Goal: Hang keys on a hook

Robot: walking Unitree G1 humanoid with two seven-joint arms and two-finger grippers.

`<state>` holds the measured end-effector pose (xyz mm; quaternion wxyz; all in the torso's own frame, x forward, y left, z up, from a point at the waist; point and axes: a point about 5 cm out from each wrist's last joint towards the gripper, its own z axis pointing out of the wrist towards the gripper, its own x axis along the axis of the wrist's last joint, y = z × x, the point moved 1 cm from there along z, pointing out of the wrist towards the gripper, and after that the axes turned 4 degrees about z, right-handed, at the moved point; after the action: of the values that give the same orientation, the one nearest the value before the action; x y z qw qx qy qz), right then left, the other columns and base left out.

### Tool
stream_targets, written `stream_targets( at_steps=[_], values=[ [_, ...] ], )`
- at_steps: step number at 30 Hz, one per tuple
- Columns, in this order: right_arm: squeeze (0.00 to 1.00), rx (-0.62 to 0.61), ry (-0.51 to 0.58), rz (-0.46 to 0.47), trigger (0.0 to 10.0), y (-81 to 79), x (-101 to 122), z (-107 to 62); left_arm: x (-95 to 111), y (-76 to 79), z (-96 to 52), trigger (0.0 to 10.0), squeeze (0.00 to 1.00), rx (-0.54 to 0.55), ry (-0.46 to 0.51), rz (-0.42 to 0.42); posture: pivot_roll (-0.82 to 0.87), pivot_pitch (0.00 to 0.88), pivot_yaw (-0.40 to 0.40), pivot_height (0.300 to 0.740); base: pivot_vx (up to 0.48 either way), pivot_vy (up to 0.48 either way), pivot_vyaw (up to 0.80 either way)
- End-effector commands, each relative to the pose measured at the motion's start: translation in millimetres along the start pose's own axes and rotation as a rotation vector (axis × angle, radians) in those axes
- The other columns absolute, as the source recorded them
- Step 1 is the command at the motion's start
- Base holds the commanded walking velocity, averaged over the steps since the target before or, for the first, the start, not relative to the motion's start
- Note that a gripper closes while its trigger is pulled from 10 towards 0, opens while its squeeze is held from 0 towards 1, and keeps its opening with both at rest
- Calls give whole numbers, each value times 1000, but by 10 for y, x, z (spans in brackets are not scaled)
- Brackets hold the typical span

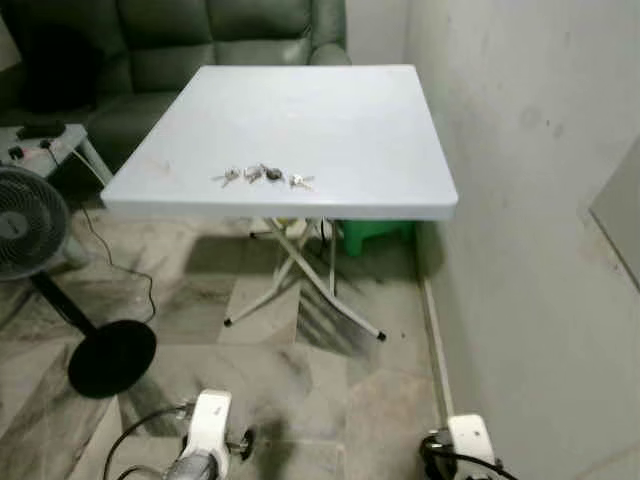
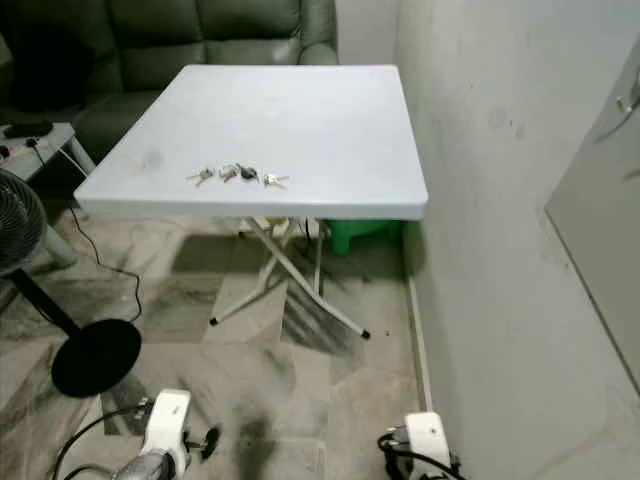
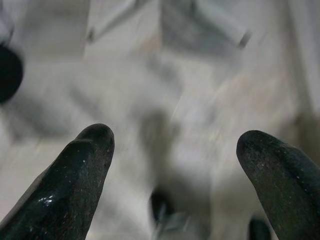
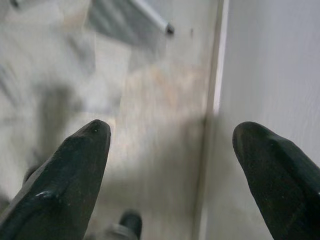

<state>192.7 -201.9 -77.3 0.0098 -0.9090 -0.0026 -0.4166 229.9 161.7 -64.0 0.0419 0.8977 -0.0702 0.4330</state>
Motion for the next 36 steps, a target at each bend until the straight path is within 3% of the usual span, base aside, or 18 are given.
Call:
stream_targets(
  at_steps=[1, 6, 8, 9, 11, 12, 14, 17, 19, 22, 23, 26, 36],
  values=[
    [1000, 46, 112, 22, 10000, -68, 217, 50, 97, -123, -7, 10000, 0, 11, 58, -28, -44, 0, 18, 732, 0, 0, 0],
    [1000, 65, 230, 28, 10000, -90, 410, 56, 361, -161, 17, 10000, 0, 14, 194, -28, -50, 0, 19, 732, 0, 0, 0],
    [1000, 78, 348, 65, 10000, -115, 593, 40, 582, -191, 13, 10000, 0, 36, 313, -36, -50, 0, 19, 732, 0, 0, 0],
    [1000, 78, 348, 65, 10000, -115, 593, 40, 582, -191, 13, 10000, 0, 36, 313, -36, -50, 0, 19, 732, 0, 0, 0],
    [1000, 100, 517, 71, 10000, -205, 868, -17, 849, -162, -24, 10000, 0, 47, 462, -47, -54, 0, 22, 732, 0, 0, 0],
    [1000, 100, 517, 71, 10000, -205, 868, -17, 849, -162, -24, 10000, 0, 47, 462, -47, -54, 0, 22, 732, 0, 0, 0],
    [1000, 117, 635, 84, 10000, -314, 1080, -90, 1001, -97, -105, 10000, 0, 34, 570, -47, -63, 0, 26, 732, 0, 0, 0],
    [1000, 174, 686, 136, 10000, -416, 1221, -155, 1093, -48, -193, 10000, 0, 21, 639, -56, -63, 0, 28, 732, 0, 0, 0],
    [1000, 213, 734, 135, 10000, -467, 1307, -222, 1127, -19, -240, 10000, 0, -7, 660, -86, -59, 0, 27, 732, 0, 0, 0],
    [1000, 232, 772, 121, 10000, -514, 1433, -287, 1211, -15, -326, 10000, 0, -8, 701, -63, -51, 0, 27, 732, 0, 0, 0],
    [0, 231, 786, 101, 10000, -525, 1488, -298, 1280, -26, -344, 10000, 0, -8, 721, -57, -48, 0, 25, 732, 0, 0, 0],
    [0, 231, 812, 96, 10000, -539, 1593, -315, 1423, -51, -371, 10000, 0, -7, 754, -40, -40, 0, 24, 732, 0, 0, 0],
    [0, 187, 814, 80, 10000, -454, 1745, -362, 1628, -97, -409, 10000, 0, 6, 751, -69, -34, 0, 22, 732, 0, 0, 0]
  ],
)
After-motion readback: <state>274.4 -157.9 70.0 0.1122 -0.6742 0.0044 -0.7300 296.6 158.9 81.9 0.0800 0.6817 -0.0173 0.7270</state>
